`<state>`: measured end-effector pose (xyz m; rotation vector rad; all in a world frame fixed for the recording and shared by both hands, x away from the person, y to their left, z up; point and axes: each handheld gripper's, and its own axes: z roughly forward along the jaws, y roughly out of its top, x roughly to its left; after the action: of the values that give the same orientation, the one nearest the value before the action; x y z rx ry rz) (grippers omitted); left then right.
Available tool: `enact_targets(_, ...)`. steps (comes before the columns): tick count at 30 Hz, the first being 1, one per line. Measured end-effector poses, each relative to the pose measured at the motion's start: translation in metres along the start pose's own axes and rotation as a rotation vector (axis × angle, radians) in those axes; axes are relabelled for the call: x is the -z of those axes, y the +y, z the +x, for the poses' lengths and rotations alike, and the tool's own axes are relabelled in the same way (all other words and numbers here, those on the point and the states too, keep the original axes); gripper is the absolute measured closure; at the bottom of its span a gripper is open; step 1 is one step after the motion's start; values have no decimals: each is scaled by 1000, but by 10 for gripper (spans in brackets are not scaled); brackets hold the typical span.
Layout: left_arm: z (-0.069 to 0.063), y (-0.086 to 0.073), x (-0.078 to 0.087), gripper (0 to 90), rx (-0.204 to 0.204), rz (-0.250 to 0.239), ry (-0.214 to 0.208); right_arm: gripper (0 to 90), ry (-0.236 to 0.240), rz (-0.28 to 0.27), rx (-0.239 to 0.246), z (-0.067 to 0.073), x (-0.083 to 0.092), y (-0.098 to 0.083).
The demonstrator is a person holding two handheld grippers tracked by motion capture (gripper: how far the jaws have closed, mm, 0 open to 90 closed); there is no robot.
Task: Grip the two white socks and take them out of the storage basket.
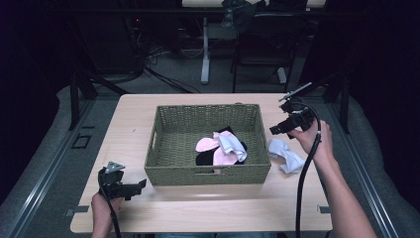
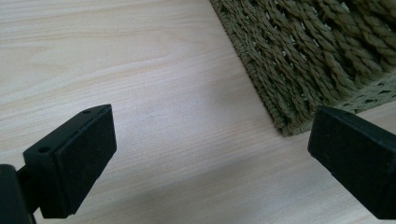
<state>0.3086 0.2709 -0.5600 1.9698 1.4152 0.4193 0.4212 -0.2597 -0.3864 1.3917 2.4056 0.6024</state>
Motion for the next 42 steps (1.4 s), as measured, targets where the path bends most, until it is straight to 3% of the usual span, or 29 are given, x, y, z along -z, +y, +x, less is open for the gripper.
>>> enact_targets(6,0,0,0,12,-4,2,-2,155,11,0,59,20,-3,17)
enact_targets(14,0,0,1,11,-7,1,-6,49,70,7,71,40,-22,34)
enact_targets(18,0,0,1,11,-4,-4,-7,62,95,40,107,53,-33,41)
enact_targets(25,0,0,1,9,-5,-14,-16,35,151,47,131,72,-51,51)
enact_targets(32,0,0,1,9,-5,-17,-18,0,199,78,139,85,-71,56)
enact_targets(34,0,0,1,9,-4,-18,-20,0,215,110,143,87,-79,56)
enact_targets(35,0,0,1,9,-5,-18,-20,0,231,120,124,90,-86,56)
enact_targets(42,0,0,1,9,-6,-20,-20,0,219,173,127,97,-113,54)
